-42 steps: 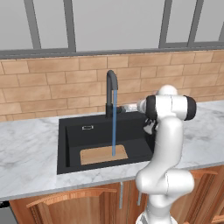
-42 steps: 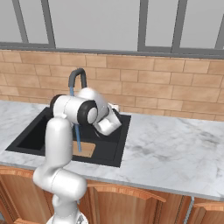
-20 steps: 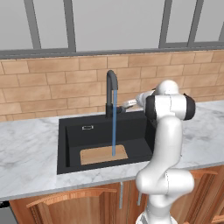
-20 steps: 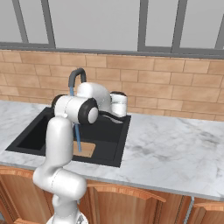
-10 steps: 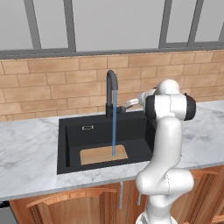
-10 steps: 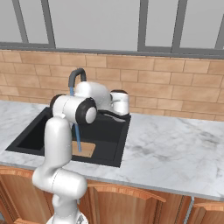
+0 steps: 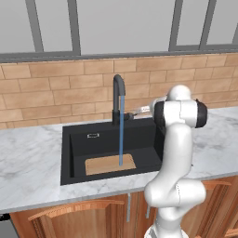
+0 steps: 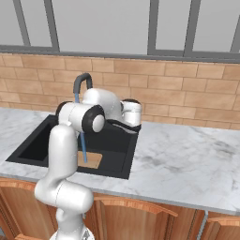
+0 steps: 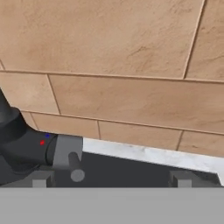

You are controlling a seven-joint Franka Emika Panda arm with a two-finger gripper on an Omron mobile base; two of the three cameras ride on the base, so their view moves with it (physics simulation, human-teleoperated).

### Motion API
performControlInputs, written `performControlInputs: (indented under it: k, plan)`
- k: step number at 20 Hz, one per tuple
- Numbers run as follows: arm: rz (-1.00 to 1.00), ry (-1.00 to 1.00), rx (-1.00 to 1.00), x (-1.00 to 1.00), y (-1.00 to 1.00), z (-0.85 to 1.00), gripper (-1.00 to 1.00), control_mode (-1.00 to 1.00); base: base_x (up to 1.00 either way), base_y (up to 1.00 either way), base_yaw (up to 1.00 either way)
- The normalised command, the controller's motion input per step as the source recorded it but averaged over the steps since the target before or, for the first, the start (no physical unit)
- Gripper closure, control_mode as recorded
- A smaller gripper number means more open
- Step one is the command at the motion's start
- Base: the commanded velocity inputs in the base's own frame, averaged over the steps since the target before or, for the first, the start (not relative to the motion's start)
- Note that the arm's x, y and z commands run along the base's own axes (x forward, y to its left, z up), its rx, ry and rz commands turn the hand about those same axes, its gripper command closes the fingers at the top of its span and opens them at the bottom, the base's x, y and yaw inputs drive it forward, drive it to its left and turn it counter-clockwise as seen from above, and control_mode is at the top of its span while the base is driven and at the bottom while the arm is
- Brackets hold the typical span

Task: Turn on the sink faucet with hot water and rinse the cutting board for ten seconds, then turn off the faucet. Push the cutting board to reach the water if necessary.

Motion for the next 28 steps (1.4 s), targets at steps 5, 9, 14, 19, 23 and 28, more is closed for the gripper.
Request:
performControlInputs:
  k: [5, 9, 14, 19, 23, 28]
  plan:
    - [0.02, 0.0, 0.0, 0.15, 0.0, -0.28, -1.0, -1.0, 0.0, 0.0, 0.0]
    - [0.03, 0.0, 0.0, 0.11, 0.0, -0.14, -1.0, -1.0, 0.0, 0.0, 0.0]
    - [0.02, 0.0, 0.0, 0.04, 0.0, -0.09, -1.0, -1.0, 0.0, 0.0, 0.0]
    - [0.01, 0.0, 0.0, 0.0, 0.0, 0.0, -1.0, -1.0, 0.0, 0.0, 0.0]
    - [0.0, 0.0, 0.0, 0.0, 0.0, 0.0, -1.0, -1.0, 0.0, 0.0, 0.0]
    - [0.0, 0.0, 0.0, 0.0, 0.0, 0.0, -1.0, -1.0, 0.0, 0.0, 0.0]
